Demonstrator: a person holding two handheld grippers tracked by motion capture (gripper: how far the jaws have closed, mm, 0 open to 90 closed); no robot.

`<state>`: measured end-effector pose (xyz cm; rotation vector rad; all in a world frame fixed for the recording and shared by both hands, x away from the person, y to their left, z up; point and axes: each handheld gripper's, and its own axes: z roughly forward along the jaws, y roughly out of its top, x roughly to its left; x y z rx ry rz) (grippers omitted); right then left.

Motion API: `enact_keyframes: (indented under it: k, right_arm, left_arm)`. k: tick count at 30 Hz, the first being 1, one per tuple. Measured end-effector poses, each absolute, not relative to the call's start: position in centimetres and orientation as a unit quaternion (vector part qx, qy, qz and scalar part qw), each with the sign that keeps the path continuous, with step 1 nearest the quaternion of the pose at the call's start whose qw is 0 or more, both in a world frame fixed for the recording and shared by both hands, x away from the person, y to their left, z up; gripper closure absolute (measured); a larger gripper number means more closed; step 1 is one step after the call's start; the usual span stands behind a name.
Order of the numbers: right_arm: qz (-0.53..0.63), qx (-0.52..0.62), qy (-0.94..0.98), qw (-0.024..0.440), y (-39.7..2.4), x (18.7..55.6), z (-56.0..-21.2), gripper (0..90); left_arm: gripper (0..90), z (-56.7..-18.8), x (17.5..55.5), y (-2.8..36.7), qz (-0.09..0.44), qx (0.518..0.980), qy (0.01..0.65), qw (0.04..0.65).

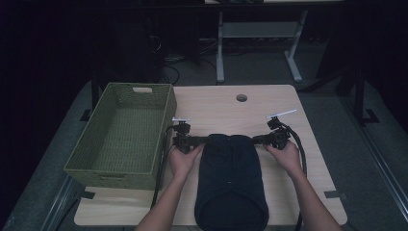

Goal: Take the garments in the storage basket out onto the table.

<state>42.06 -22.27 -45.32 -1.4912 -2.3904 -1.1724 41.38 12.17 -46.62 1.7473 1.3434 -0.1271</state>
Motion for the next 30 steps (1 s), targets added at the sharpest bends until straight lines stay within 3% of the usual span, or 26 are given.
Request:
enact_keyframes:
  k: [13, 19, 23, 27, 30]
  right_arm:
    - [-0.383, -0.490, -0.780, 0.070, -21.7, 42.6, -46.4, 62.6]
    - [-0.379, -0.499, -0.774, 0.085, -22.0, 42.8, -46.7, 70.5]
    - [-0.387, -0.511, -0.760, 0.106, -22.4, 43.0, -46.9, 66.4]
    - [-0.381, -0.514, -0.760, 0.112, -22.4, 43.0, -47.0, 65.5]
    - [-0.377, -0.508, -0.768, 0.103, -22.1, 43.0, -46.9, 71.0]
  left_arm:
    - [59.3, -47.7, 41.8, 11.8, -0.078, 0.707, 0.544, 0.445]
    - [68.5, -47.3, 42.2, 11.3, -0.078, 0.720, 0.536, 0.433]
    - [76.4, -47.2, 42.2, 11.4, -0.075, 0.725, 0.532, 0.430]
    - [78.7, -47.2, 42.2, 11.4, -0.075, 0.728, 0.528, 0.430]
    - [79.8, -47.1, 42.3, 11.4, -0.074, 0.731, 0.524, 0.430]
